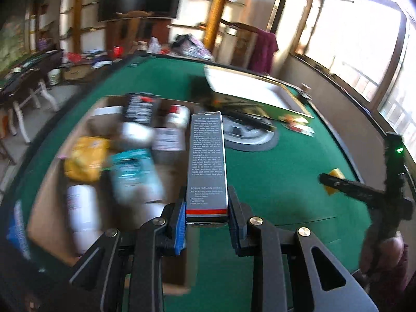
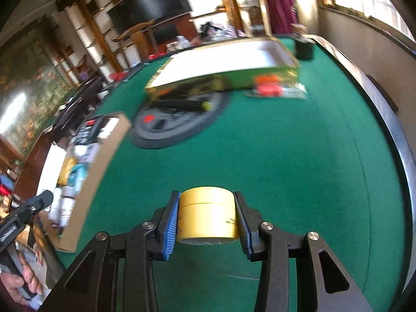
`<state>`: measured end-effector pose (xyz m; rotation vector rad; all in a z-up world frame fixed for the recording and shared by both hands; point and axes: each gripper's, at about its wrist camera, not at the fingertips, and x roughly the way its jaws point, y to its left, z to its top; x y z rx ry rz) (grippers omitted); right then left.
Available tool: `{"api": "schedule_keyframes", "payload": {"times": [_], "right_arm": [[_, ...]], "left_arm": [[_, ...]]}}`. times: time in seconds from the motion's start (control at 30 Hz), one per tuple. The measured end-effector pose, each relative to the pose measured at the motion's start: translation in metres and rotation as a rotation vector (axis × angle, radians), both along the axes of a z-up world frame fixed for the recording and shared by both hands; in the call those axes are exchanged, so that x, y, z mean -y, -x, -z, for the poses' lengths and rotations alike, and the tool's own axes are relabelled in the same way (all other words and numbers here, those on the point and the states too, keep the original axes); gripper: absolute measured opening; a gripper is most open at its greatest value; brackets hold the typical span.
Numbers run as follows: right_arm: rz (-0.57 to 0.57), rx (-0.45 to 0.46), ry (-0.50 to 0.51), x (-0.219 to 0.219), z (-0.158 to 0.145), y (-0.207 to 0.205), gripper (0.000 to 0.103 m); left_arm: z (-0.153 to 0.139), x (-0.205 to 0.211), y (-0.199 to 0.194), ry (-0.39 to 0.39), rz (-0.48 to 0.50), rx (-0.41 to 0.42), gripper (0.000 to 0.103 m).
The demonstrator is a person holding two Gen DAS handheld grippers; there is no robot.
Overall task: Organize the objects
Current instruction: 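Carry the boxed tube and yellow tape into the tray and open both grippers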
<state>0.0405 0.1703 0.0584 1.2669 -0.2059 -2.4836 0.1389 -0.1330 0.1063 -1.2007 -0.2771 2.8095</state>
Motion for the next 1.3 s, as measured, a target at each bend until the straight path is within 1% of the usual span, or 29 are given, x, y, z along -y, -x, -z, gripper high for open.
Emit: {"api": "schedule_keyframes", "payload": {"times": [0.13, 0.3, 0.37, 0.47, 0.57, 0.67, 0.73, 0.87, 0.97, 1.1, 1.3], "right_arm": [[-0.094, -0.019, 0.007, 0.043, -0.02, -0.007, 0.043], [-0.226, -0.001, 0.043, 0.108, -0.032, -0.011, 0.043], [-0.278, 0.016, 0.05, 0.137, -0.032, -0.01, 0.044], [-0.333, 0.03, 0.027, 0.179, -0.03, -0.01, 0.044], [-0.367, 0.05, -0.008, 0.216, -0.024, -0.004, 0.044], [-0.383, 0.071, -0.048, 0.244, -0.014, 0.005, 0.044], [-0.385, 0.079, -0.07, 0.256, -0.008, 0.011, 0.044], [-0.374, 0.097, -0.098, 0.274, 0.004, 0.028, 0.044], [-0.36, 0.107, -0.11, 0.28, 0.008, 0.035, 0.044], [-0.345, 0.143, -0.11, 0.283, 0.019, 0.045, 0.044], [-0.338, 0.154, -0.124, 0.284, 0.027, 0.048, 0.044]], "left_arm": [[0.001, 0.044, -0.019, 0.019, -0.091, -0.01, 0.026], [0.014, 0.081, -0.025, 0.0, -0.16, 0.012, 0.026], [0.02, 0.087, -0.023, -0.005, -0.166, 0.024, 0.026], [0.03, 0.091, -0.018, -0.006, -0.172, 0.043, 0.026], [0.037, 0.096, -0.012, -0.018, -0.179, 0.055, 0.026], [0.04, 0.098, -0.006, -0.008, -0.185, 0.058, 0.026], [0.04, 0.098, -0.003, 0.006, -0.188, 0.052, 0.027], [0.04, 0.1, 0.001, 0.004, -0.19, 0.048, 0.027], [0.041, 0.102, 0.004, 0.0, -0.191, 0.043, 0.027], [0.042, 0.104, 0.007, 0.007, -0.198, 0.037, 0.027], [0.043, 0.106, 0.01, 0.026, -0.211, 0.032, 0.027]]}}
